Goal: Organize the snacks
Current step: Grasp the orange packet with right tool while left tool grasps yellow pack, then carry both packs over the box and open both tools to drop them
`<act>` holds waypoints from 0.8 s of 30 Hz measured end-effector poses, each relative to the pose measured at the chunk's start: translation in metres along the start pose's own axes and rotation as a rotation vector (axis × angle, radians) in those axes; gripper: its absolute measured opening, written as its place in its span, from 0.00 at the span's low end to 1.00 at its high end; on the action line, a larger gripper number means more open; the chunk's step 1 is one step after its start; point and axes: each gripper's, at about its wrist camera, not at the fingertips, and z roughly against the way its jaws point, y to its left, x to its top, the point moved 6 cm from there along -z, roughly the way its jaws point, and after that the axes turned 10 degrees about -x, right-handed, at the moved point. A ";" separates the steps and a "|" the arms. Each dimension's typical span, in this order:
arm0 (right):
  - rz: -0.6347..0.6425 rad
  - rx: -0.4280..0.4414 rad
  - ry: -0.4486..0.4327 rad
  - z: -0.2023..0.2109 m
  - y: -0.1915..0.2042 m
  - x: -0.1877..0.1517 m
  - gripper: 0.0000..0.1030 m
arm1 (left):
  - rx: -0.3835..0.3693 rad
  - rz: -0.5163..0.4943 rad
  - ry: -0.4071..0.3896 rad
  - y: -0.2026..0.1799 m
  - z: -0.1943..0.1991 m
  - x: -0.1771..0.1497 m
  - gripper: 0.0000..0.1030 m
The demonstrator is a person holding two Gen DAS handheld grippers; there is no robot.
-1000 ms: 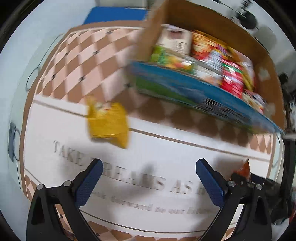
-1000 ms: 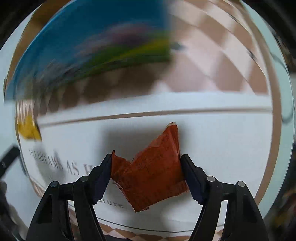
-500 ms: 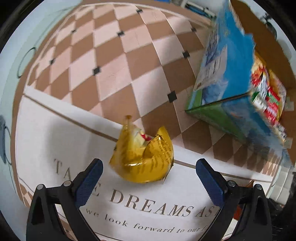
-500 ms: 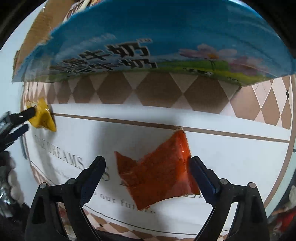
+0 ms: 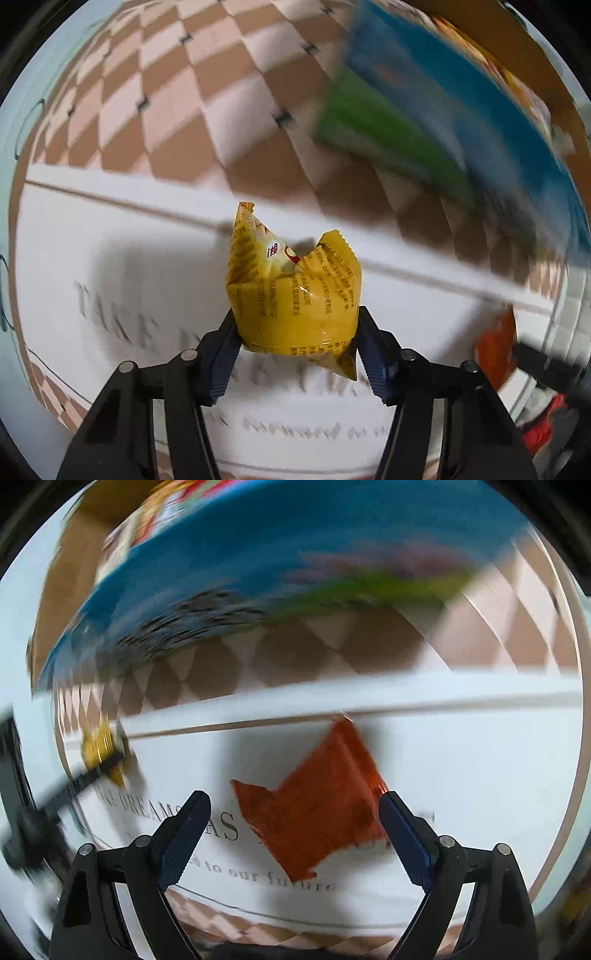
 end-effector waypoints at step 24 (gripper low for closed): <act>0.520 -0.379 -0.047 0.008 0.009 -0.035 0.80 | 0.000 -0.061 0.044 -0.061 -0.036 -0.035 0.56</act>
